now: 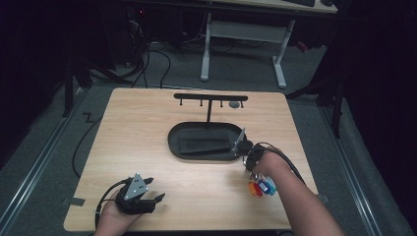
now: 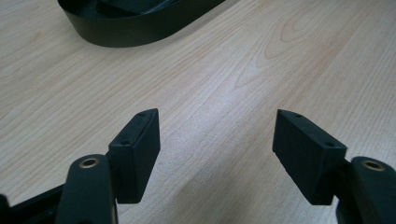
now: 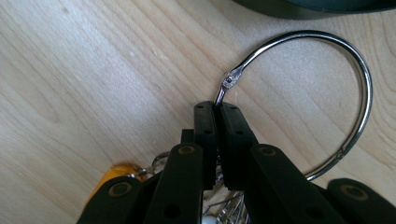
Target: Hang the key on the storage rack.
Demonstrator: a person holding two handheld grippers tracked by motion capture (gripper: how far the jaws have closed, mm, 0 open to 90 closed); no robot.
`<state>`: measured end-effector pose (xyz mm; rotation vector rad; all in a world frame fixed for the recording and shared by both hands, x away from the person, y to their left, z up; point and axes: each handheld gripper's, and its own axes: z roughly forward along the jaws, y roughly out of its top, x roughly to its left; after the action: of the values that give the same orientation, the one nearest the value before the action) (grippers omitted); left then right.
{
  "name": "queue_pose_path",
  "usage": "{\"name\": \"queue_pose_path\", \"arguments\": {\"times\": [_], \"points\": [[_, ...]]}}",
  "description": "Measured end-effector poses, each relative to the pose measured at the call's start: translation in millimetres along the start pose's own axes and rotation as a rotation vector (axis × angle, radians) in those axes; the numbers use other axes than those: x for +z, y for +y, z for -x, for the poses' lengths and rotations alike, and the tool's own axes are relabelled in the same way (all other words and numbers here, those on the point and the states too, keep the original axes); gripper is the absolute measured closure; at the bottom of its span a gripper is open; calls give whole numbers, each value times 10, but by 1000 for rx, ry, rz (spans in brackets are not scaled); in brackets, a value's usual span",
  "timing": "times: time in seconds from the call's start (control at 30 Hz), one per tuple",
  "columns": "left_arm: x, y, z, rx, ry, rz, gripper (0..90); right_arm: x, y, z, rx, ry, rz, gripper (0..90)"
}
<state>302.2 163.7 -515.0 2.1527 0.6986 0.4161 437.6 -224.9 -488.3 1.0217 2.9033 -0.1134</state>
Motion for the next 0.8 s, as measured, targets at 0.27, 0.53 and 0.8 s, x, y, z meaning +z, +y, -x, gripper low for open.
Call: {"name": "queue_pose_path", "arguments": {"times": [0.27, 0.53, 0.8], "points": [[22, 6, 20, 13, 3, -3, 325, -249, -168, -37, -7, -11, 33, 870], [21, 9, 28, 20, 1, -5, 325, -547, -288, -91, -26, -61, 89, 874], [9, -2, 21, 15, 6, -1, 325, -794, -321, -114, -48, -100, 108, 876]]}}
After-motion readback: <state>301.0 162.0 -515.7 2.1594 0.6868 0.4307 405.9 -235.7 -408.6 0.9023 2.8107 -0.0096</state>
